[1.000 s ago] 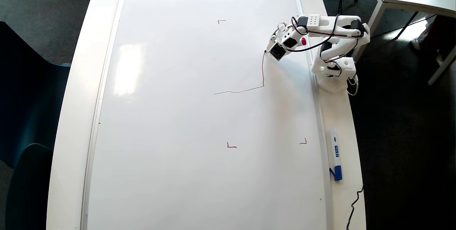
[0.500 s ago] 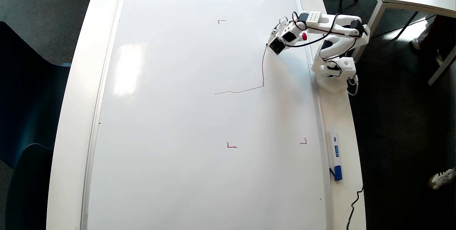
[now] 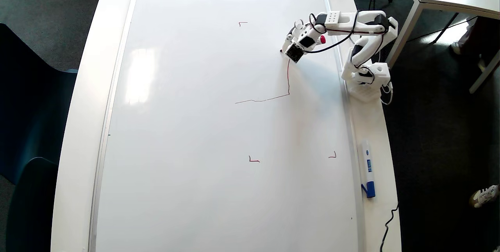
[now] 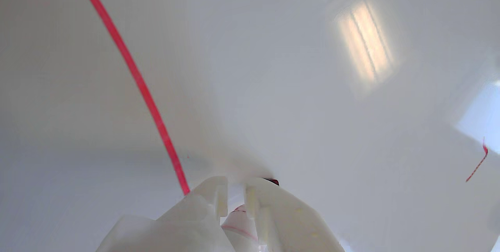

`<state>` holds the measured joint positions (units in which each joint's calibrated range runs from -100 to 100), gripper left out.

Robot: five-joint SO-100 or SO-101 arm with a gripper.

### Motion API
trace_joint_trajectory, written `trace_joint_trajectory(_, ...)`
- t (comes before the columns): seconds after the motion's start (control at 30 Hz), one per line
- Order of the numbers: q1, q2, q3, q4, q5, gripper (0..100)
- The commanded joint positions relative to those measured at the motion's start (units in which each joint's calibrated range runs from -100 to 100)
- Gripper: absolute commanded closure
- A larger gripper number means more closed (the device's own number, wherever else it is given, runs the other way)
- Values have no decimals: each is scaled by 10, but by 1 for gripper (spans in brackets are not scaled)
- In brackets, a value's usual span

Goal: Draw on a whiteboard a robot head using a pen attached to the gripper

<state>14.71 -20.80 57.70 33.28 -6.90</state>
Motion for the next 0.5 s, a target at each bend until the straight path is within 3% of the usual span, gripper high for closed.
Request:
trace_joint_trajectory(0.0, -12, 44, -50, -44, -11, 99)
trace_joint_trajectory(0.47, -52, 223, -252, -50, -15, 99)
